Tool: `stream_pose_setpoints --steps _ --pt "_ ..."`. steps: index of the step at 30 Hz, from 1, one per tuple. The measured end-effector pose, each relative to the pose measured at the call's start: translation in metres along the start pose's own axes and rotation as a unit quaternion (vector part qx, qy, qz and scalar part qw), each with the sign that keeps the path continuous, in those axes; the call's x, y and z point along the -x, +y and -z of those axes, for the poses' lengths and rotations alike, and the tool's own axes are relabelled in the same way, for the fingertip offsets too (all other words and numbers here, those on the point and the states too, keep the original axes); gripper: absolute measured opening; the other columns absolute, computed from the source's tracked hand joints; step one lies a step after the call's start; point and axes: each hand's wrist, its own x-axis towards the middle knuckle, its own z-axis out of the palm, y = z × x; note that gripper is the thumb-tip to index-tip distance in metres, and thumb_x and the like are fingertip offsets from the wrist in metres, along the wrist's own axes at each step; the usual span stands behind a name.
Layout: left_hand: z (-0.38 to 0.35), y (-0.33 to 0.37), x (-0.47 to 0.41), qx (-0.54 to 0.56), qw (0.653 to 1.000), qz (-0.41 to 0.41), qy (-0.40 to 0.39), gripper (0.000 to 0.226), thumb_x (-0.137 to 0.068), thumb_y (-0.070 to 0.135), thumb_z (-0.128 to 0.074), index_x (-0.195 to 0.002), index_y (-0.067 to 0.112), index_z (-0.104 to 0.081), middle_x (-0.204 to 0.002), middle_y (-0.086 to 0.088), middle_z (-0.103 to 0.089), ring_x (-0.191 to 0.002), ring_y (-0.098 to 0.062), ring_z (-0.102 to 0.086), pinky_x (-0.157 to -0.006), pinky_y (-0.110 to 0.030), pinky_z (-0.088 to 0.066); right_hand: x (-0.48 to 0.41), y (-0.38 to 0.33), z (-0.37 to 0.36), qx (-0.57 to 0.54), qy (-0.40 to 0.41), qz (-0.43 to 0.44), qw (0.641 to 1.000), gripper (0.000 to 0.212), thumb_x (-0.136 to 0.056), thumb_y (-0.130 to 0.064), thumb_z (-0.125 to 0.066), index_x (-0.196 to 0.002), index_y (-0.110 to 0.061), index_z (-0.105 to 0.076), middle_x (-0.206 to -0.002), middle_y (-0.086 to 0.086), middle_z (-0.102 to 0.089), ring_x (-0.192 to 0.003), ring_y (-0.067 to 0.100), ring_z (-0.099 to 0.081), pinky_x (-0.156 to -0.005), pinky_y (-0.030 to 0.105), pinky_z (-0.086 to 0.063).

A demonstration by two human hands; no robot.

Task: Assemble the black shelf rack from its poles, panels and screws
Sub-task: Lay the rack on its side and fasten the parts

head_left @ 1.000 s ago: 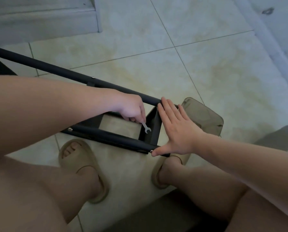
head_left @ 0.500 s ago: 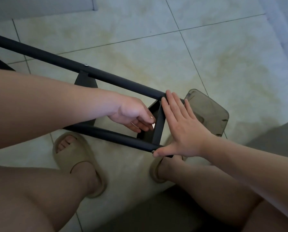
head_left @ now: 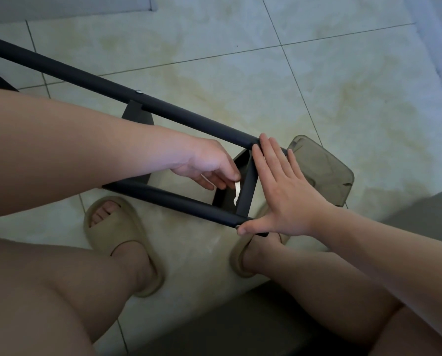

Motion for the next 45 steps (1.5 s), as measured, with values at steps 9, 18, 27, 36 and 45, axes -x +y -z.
stream_pose_setpoints --steps 9,18,27,36,45 --pt "-0.002 0.004 0.002 -0.019 1.0 0.007 -0.011 0.007 -0.097 0.016 -0.062 -0.094 0.018 -0.068 -0.086 0.0 -0.077 -0.082 -0.014 -0.067 -0.084 -0.032 -0.052 0.0 -0.001 0.001 0.016 0.007 -0.001 1.0 0.151 -0.056 -0.105 -0.03 -0.158 -0.005 0.02 -0.163 0.011 0.035 -0.15 0.025 0.033 -0.123 0.045 0.018" --pt "-0.002 0.007 0.004 -0.037 0.999 0.014 -0.012 0.008 -0.097 0.015 -0.061 -0.092 0.016 -0.067 -0.083 0.001 -0.077 -0.08 -0.013 -0.066 -0.084 -0.031 -0.051 -0.001 -0.002 0.001 0.009 0.006 0.003 1.0 0.151 -0.055 -0.104 -0.03 -0.157 -0.005 0.02 -0.162 0.011 0.037 -0.149 0.024 0.035 -0.123 0.042 0.019" --pt "-0.002 0.007 0.008 -0.061 0.998 0.015 -0.015 0.006 -0.097 0.015 -0.062 -0.093 0.016 -0.067 -0.088 -0.002 -0.077 -0.082 -0.014 -0.067 -0.087 -0.032 -0.051 -0.001 -0.003 0.002 0.011 0.004 0.003 1.0 0.151 -0.057 -0.103 -0.034 -0.157 -0.004 0.021 -0.161 0.012 0.037 -0.149 0.024 0.035 -0.123 0.042 0.019" --pt "-0.005 0.006 0.008 -0.032 0.999 -0.001 0.005 0.009 -0.097 0.014 -0.061 -0.091 0.016 -0.067 -0.083 0.0 -0.076 -0.08 -0.015 -0.066 -0.081 -0.03 -0.052 -0.002 -0.003 0.002 0.011 0.005 0.003 1.0 0.151 -0.056 -0.104 -0.03 -0.157 -0.005 0.021 -0.161 0.012 0.037 -0.149 0.025 0.034 -0.124 0.043 0.017" --pt "-0.004 0.005 0.011 -0.023 1.0 -0.002 0.02 0.012 -0.098 0.013 -0.06 -0.088 0.017 -0.066 -0.084 -0.001 -0.076 -0.079 -0.015 -0.065 -0.077 -0.029 -0.05 -0.003 -0.003 0.001 0.007 0.004 0.006 1.0 0.151 -0.056 -0.104 -0.03 -0.157 -0.005 0.021 -0.161 0.012 0.037 -0.15 0.025 0.034 -0.124 0.045 0.016"
